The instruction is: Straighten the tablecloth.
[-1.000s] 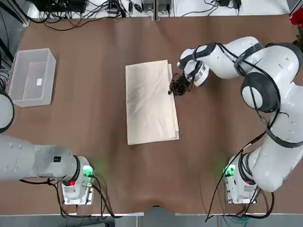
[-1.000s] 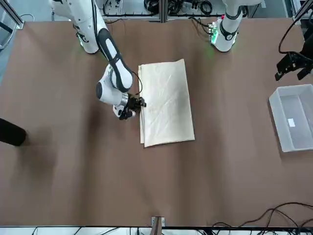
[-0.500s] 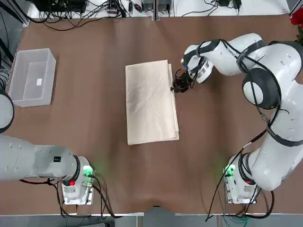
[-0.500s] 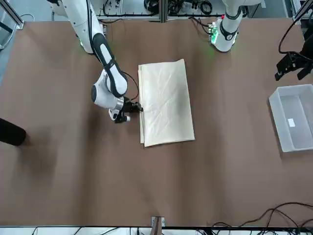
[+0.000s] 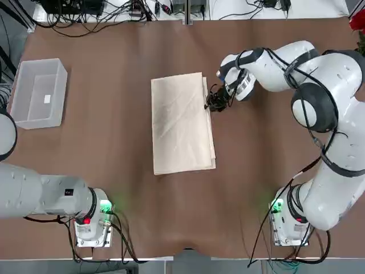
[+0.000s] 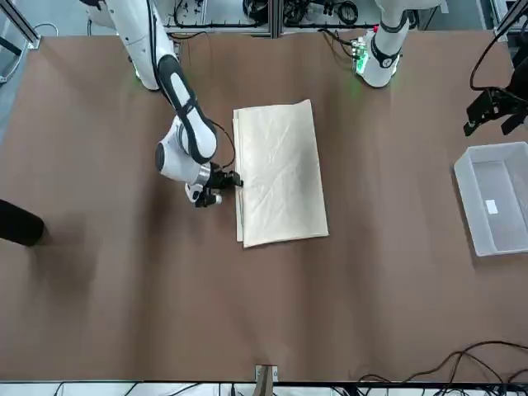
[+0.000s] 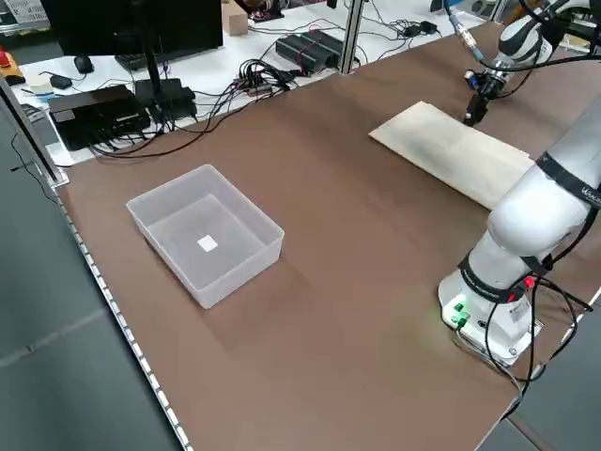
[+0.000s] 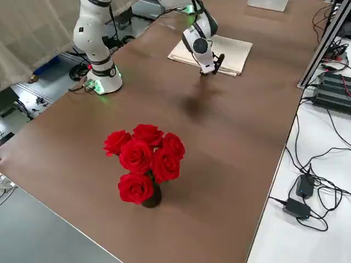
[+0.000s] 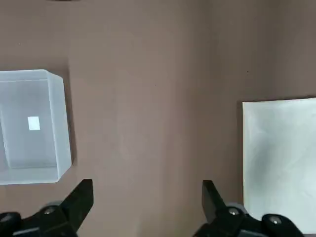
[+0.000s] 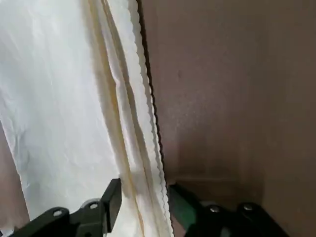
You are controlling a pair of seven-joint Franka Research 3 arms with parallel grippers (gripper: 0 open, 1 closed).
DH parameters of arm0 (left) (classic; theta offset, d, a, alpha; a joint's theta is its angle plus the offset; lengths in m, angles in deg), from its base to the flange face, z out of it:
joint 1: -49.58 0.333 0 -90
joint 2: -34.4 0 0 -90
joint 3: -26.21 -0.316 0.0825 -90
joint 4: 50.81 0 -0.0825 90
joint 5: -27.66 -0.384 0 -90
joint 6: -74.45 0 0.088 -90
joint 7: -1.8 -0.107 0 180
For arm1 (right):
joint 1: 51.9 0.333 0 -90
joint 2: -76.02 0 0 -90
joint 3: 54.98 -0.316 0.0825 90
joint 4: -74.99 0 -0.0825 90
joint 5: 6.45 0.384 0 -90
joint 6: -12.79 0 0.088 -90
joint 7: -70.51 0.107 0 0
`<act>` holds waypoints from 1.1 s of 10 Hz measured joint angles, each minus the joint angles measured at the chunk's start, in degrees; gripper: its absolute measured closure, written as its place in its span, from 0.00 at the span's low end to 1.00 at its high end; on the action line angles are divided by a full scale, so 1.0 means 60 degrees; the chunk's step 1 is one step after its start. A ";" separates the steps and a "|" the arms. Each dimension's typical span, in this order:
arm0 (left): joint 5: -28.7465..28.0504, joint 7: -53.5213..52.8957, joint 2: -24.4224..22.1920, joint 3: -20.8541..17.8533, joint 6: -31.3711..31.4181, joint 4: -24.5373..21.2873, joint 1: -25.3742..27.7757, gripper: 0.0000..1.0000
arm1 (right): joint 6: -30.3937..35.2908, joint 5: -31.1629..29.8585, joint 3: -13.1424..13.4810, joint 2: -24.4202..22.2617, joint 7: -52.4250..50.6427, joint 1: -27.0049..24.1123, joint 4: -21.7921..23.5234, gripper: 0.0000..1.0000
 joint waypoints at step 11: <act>0.0000 0.0000 0.0002 0.0000 0.0000 0.0000 -0.0001 0.03 | -0.0334 0.0145 0.0012 0.0054 -0.0069 0.0493 -0.0048 0.65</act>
